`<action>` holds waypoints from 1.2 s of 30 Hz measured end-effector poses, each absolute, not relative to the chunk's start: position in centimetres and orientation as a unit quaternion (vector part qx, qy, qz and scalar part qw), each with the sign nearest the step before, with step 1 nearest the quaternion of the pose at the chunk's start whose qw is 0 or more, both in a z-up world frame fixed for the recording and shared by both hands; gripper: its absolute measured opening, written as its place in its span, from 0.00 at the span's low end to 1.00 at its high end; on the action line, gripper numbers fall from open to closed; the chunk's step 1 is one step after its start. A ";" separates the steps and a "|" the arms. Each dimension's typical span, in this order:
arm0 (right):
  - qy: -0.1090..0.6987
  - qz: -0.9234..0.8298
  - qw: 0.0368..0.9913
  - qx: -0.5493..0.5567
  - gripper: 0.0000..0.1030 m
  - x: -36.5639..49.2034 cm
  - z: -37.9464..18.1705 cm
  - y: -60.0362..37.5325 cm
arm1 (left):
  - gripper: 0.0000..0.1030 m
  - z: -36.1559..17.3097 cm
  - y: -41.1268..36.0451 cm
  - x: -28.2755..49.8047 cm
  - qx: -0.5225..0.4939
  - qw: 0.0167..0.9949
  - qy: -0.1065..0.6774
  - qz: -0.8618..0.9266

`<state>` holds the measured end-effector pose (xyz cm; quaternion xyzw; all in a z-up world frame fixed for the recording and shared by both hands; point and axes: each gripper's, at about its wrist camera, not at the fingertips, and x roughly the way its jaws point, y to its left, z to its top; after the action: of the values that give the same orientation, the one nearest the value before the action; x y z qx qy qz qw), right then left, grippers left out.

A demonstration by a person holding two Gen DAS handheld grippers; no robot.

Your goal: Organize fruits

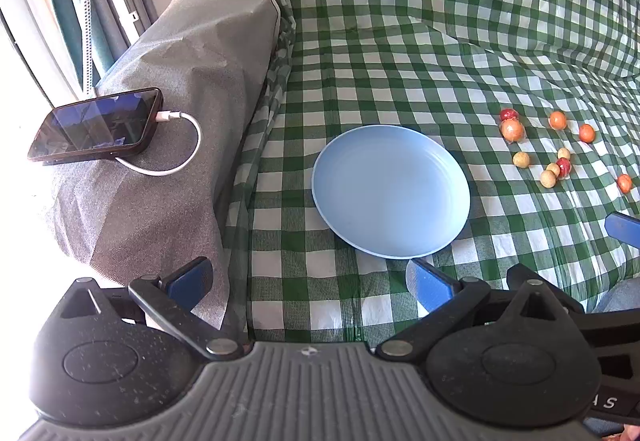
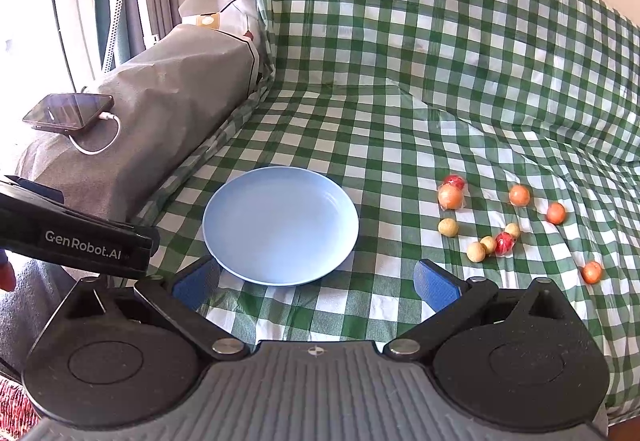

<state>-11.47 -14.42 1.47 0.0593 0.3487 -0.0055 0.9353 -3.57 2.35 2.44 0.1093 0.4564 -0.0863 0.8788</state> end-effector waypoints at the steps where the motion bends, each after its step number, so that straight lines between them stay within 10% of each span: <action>1: 0.348 -0.006 0.935 0.059 1.00 -11.4 1.5 -14.4 | 1.00 2.4 2.3 -3.6 0.110 0.879 0.457 -0.086; 36: 0.358 0.000 0.931 0.068 1.00 -11.1 1.1 -14.8 | 1.00 2.3 2.8 -3.3 0.106 0.878 0.459 -0.081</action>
<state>-11.07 -14.80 1.11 0.0682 0.3582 -0.0003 0.9312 -3.34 2.83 2.30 0.1064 0.4592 -0.0815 0.8782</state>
